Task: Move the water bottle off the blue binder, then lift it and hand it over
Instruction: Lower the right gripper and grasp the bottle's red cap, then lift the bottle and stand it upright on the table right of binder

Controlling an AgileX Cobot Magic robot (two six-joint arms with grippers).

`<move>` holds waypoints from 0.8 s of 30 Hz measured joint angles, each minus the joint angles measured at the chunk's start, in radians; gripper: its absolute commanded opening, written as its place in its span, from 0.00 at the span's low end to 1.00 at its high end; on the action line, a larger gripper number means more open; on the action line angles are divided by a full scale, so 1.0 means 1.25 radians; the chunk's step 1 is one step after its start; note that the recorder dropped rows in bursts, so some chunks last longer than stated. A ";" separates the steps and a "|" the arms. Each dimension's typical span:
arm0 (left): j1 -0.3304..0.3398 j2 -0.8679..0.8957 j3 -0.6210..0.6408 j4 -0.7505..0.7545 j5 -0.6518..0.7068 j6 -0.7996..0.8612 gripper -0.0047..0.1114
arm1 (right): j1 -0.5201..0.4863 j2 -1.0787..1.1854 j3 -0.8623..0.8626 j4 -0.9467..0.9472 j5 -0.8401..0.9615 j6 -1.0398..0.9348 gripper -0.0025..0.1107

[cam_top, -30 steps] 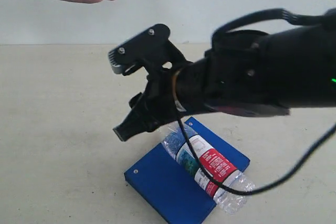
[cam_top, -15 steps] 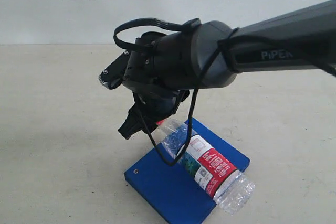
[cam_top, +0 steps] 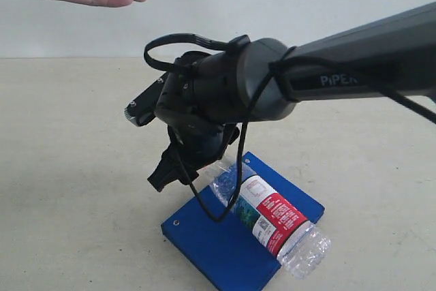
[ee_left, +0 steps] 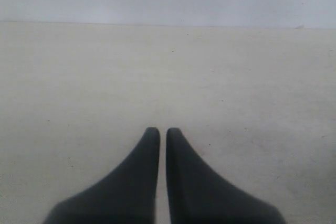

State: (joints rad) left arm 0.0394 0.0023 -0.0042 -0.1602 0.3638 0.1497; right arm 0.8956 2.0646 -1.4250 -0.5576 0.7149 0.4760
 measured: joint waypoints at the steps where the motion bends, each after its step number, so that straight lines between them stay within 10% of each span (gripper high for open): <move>1: 0.000 0.000 0.000 0.000 0.000 0.000 0.08 | 0.000 0.002 0.000 0.000 0.000 -0.001 0.50; 9: 0.000 0.000 0.000 0.000 0.000 0.000 0.08 | -0.032 0.007 -0.001 0.019 0.026 0.001 0.02; 24: 0.000 0.000 0.000 0.000 0.000 0.000 0.08 | -0.100 -0.062 0.002 -0.424 0.073 0.386 0.02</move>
State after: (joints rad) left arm 0.0394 0.0023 -0.0042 -0.1602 0.3638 0.1497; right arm 0.7712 1.9865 -1.4228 -1.0877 0.8062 0.9588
